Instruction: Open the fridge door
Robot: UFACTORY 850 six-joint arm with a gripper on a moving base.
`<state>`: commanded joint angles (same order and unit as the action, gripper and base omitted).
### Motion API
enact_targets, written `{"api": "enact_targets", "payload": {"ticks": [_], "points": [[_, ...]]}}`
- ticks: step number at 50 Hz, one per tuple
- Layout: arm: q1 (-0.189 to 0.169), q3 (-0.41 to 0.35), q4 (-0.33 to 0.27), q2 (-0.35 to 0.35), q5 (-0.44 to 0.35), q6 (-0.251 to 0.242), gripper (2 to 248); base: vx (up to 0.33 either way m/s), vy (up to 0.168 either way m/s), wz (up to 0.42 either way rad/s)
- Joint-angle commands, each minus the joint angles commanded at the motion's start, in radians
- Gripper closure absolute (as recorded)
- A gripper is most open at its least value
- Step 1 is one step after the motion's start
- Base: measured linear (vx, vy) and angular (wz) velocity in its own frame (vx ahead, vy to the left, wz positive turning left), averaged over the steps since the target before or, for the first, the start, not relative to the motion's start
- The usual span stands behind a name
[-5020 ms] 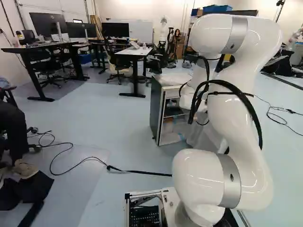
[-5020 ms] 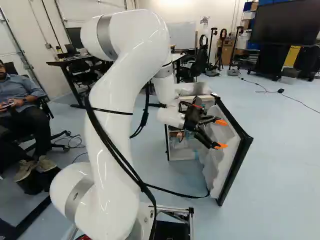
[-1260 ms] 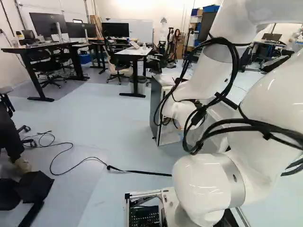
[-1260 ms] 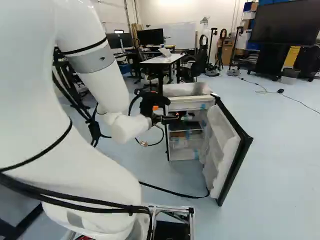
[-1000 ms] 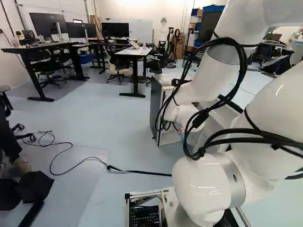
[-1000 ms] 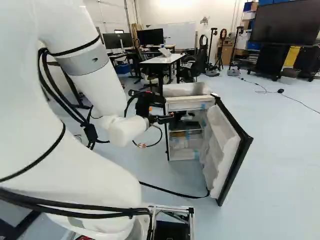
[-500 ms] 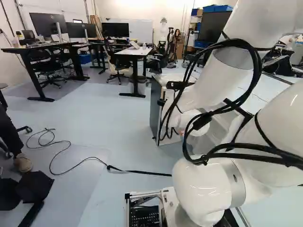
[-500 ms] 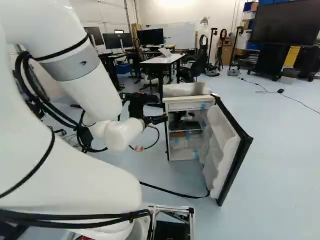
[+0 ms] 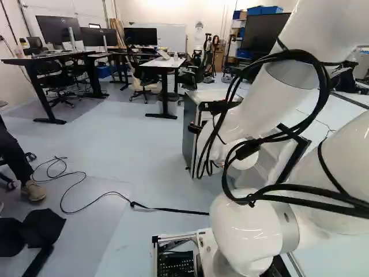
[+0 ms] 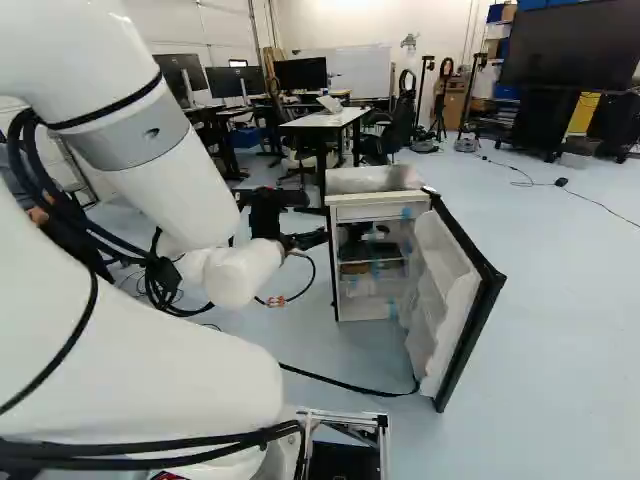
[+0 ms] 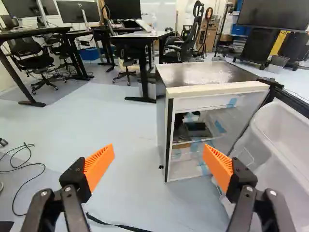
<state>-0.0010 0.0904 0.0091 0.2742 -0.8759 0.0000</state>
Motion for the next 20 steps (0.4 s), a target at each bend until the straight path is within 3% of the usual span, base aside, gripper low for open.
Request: {"api": "enact_targets", "payload": {"ticks": [20], "points": [[0.001,-0.003,-0.009,0.005,0.003,0.0,3,0.0,0.0,0.0]]}}
